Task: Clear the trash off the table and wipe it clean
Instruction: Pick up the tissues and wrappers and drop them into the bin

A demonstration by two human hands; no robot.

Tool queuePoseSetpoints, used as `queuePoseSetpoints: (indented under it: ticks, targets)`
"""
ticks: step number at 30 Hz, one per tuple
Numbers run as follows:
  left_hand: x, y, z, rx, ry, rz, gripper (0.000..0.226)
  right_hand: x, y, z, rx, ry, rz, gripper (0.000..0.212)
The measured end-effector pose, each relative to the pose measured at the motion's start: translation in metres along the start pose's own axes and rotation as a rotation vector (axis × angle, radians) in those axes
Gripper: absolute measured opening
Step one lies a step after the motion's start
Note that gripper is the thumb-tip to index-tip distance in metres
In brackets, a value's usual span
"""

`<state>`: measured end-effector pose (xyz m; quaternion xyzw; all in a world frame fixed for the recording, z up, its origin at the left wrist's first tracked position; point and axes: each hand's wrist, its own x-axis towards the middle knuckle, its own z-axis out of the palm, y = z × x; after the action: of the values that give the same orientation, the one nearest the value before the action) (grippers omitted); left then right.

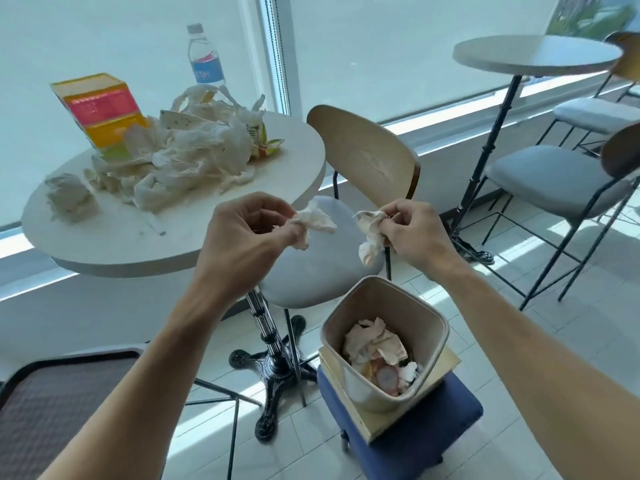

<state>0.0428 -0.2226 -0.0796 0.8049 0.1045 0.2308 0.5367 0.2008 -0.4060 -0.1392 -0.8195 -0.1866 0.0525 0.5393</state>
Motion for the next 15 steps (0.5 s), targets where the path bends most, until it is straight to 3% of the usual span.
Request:
queuePoseSetpoints:
  ticks: [5, 7, 9, 15]
  targets:
    - [-0.004, -0.015, 0.035, 0.007, -0.071, -0.091, 0.013, -0.014, 0.036, -0.012, -0.131, -0.197, 0.126, 0.009]
    - [-0.004, -0.024, 0.048, 0.026, -0.109, -0.124, 0.014, -0.017, 0.042, -0.017, -0.171, -0.25, 0.156, 0.022]
    - [-0.004, -0.035, 0.06, 0.048, -0.135, -0.15, 0.015, -0.018, 0.044, -0.022, -0.179, -0.26, 0.16, 0.028]
    - [-0.009, -0.074, 0.095, 0.178, -0.235, -0.211, 0.01, -0.017, 0.037, -0.032, -0.148, -0.282, 0.128, 0.021]
